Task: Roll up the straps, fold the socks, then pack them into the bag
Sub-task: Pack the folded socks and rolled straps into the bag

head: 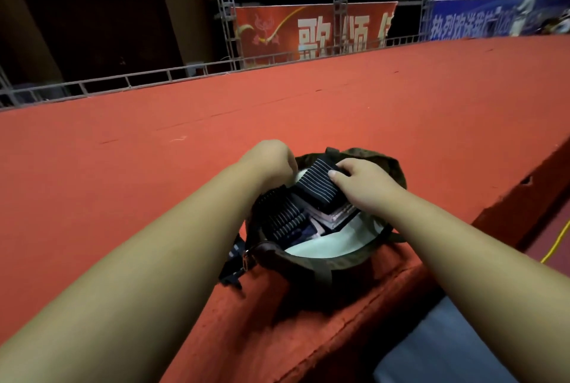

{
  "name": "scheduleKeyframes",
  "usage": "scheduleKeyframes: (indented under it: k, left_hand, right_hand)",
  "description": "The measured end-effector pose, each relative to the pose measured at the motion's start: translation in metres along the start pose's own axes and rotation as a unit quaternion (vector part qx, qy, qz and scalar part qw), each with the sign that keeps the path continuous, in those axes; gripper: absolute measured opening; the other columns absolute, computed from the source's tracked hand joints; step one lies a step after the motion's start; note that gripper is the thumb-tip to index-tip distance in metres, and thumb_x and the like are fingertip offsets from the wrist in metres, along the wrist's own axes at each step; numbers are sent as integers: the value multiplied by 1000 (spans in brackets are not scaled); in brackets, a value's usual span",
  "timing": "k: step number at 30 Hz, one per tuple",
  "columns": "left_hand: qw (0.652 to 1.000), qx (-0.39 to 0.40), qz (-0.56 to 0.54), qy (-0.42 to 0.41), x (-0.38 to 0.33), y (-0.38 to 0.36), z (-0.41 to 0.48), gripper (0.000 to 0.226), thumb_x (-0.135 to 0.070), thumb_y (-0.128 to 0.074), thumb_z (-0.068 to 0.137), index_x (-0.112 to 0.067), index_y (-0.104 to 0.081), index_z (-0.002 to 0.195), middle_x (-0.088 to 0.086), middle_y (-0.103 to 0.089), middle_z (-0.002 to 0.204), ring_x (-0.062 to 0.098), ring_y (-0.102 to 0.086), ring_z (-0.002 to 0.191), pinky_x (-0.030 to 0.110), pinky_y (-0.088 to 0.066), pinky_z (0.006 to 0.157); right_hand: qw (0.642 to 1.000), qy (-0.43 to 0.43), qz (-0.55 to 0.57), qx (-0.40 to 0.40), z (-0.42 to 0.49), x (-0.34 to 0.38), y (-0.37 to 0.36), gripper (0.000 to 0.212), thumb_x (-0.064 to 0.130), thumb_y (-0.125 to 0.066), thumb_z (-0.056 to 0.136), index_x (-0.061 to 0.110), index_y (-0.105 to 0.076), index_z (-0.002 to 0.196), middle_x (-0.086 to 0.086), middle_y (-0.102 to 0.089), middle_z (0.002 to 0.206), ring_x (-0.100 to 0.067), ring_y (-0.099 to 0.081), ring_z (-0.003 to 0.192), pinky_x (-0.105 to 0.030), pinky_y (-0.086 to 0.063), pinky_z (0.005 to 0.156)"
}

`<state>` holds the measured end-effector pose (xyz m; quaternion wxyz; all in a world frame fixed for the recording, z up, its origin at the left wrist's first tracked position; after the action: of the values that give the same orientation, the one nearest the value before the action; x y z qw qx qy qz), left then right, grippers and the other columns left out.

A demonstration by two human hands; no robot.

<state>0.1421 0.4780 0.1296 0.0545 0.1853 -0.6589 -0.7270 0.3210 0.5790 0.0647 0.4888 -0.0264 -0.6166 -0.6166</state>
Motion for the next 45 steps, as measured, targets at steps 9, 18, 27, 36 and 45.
scheduleKeyframes:
  k: [9,18,27,36,45]
  left_hand:
    - [951,-75,-297,45,31,9,1,55,2,-62,92,-27,-69,138,1,-57,149,27,-55,134,36,-52,101]
    - [956,-47,-286,33,39,3,-35,73,0,-51,90,-46,-56,147,-9,-54,143,21,-63,84,40,-58,66]
    - [949,-81,-301,40,46,12,-72,53,-15,-63,93,-32,-62,143,-8,-66,135,19,-65,118,50,-56,105]
    - [946,-94,-285,123,113,-22,-133,41,-13,-63,99,-17,-65,140,4,-62,146,21,-58,130,31,-45,102]
    - [926,-107,-274,236,178,-66,-177,46,-14,-64,98,-4,-59,142,16,-63,144,28,-59,133,33,-43,110]
  right_hand:
    - [997,-51,-54,-19,14,1,-21,33,45,-54,103,18,-66,118,-1,-70,92,-27,-66,88,-37,-48,72]
    - [992,-84,-95,-14,5,7,-25,45,51,-43,107,11,-63,109,-13,-71,103,-35,-66,93,-40,-50,76]
    - [995,-70,-69,-26,-65,14,-20,64,57,-55,101,6,-48,140,-17,-51,135,-39,-50,132,-47,-43,106]
    - [994,37,51,-88,-151,62,-37,29,27,-62,98,20,-65,125,2,-56,123,-16,-58,115,-35,-48,102]
    - [985,159,60,-3,-211,86,-112,12,25,-59,98,29,-65,107,15,-61,106,-4,-61,100,-32,-51,91]
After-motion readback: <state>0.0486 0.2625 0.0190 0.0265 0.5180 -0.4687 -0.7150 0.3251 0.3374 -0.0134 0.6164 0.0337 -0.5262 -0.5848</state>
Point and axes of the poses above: each hand's wrist, its own z-axis towards the middle knuckle, its own y-axis out of the back of the hand, x = y × z, the point moved 2 cm from there along z, towards the middle knuckle
